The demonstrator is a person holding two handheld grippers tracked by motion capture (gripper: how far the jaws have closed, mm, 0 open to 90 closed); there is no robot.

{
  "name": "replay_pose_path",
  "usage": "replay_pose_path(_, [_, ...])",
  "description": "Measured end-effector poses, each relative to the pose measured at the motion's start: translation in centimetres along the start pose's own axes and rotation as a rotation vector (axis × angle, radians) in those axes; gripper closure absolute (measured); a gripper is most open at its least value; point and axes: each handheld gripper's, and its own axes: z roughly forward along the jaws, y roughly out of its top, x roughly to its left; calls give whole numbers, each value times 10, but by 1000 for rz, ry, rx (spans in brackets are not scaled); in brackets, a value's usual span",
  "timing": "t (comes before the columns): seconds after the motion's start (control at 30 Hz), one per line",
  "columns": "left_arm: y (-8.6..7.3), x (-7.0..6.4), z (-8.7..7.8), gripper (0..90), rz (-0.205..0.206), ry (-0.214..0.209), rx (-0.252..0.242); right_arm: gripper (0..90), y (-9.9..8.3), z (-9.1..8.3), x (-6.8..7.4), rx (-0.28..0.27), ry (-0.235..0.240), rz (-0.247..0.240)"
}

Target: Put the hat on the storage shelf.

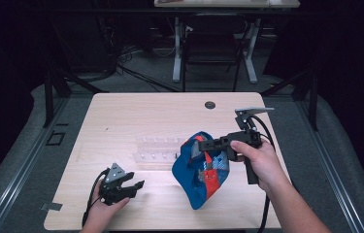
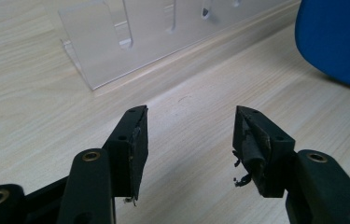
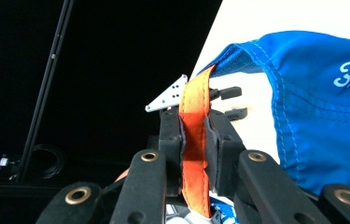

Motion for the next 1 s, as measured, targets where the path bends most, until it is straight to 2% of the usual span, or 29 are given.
replay_pose_path(0.17, [2, -7, -1, 429, 17, -3, -11, 779, 5, 6, 7, -2, 24, -5])
replay_pose_path(0.3, [2, -6, -1, 429, 10, 1, -12, 779, 8, 9, 10, 7, 32, -11])
replay_pose_path(0.53, [2, -6, -3, 429, 0, -15, -20, 779, 16, 15, 21, -6, 52, -15])
replay_pose_path(0.73, [3, -6, -3, 429, 2, -15, -22, 779, 22, 16, 26, -10, 49, -21])
replay_pose_path(0.87, [5, -7, -4, 437, -15, -38, -10, 778, 26, 14, 29, -21, 58, -21])
replay_pose_path(1.0, [5, -10, -5, 440, -10, -37, -14, 779, 30, 13, 30, -31, 56, -18])
